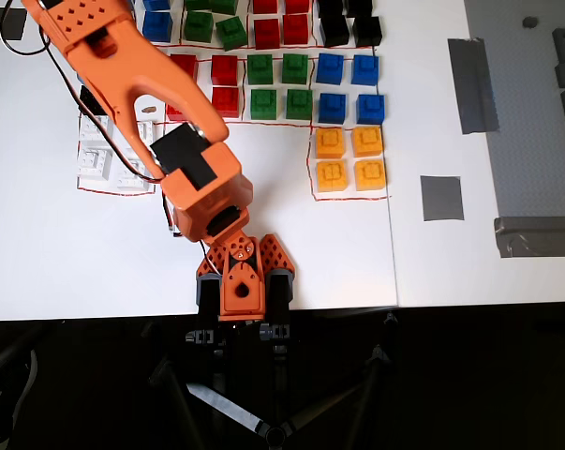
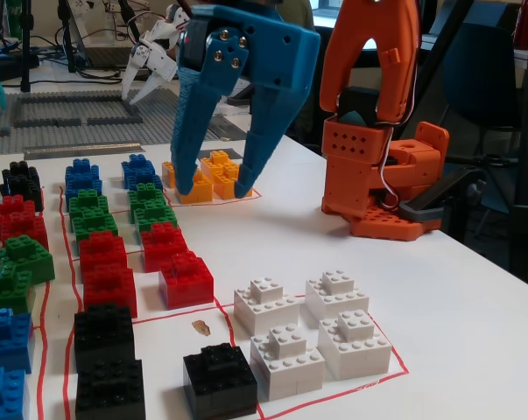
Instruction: Grab the block and put it in the grey marker
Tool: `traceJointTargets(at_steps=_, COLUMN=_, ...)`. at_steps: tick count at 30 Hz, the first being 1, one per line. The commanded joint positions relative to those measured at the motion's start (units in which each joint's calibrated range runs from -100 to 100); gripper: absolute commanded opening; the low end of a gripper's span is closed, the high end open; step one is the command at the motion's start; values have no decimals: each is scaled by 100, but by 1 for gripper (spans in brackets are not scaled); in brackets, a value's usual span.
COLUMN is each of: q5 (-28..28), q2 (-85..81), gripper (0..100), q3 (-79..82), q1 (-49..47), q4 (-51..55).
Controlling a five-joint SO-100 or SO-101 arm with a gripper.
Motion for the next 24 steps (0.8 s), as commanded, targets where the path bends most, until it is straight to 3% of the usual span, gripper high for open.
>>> traceJointTargets(at_steps=1, q5=-93, q2=-601, gripper=17, q3=-153, q1=-138, q4=-272)
traceJointTargets(at_steps=24, q5=-210, q2=220, gripper=16, q3=164, q1=-263, q4=-1536)
